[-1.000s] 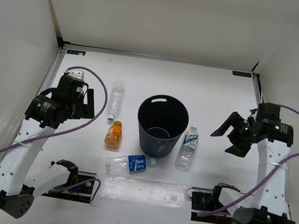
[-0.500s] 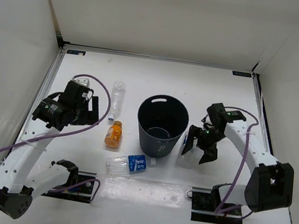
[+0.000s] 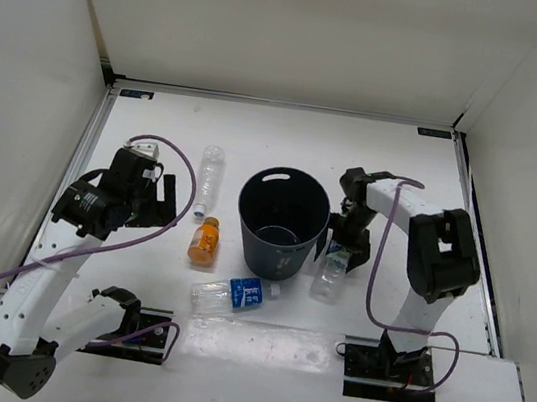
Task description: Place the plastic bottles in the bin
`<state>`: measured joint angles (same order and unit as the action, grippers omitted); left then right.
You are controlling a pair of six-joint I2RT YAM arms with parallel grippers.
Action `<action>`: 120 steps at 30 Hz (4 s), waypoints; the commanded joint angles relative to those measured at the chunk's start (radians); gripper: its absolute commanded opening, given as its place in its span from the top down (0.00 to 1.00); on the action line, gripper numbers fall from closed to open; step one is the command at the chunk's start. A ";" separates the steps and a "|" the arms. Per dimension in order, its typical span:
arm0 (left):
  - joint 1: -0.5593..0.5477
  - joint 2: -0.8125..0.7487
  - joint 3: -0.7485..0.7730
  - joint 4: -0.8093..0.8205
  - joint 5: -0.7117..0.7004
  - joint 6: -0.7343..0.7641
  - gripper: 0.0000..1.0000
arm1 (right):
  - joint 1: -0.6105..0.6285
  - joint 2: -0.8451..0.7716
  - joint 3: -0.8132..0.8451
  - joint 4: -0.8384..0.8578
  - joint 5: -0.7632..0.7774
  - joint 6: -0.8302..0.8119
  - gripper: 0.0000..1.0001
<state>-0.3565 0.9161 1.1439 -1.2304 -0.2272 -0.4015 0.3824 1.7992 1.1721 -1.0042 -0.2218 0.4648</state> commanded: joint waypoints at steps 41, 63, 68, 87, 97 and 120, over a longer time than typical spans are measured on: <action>-0.001 0.000 -0.024 0.057 0.043 -0.037 0.00 | 0.507 -0.233 0.827 -0.132 0.519 -0.048 0.75; 0.100 0.074 -0.020 0.171 -0.037 -0.011 0.00 | 0.305 -0.817 0.590 0.018 0.526 0.153 0.10; 0.111 0.197 0.059 0.272 0.074 0.007 0.00 | 0.081 -0.942 0.491 -0.143 0.367 0.196 0.10; 0.053 0.730 0.286 0.377 0.152 0.127 0.00 | -0.200 -1.005 0.523 -0.269 0.059 0.044 0.10; 0.057 0.918 0.361 0.355 0.221 0.043 0.00 | -0.103 -1.041 0.532 -0.290 0.261 0.067 0.10; 0.110 1.086 0.507 0.362 0.145 -0.049 0.55 | -0.040 -0.937 0.598 -0.266 0.426 -0.043 0.10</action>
<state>-0.2562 2.0674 1.6264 -0.8814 -0.0456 -0.4129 0.3912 0.8513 1.7714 -1.3231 0.2523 0.4728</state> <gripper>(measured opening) 0.581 0.905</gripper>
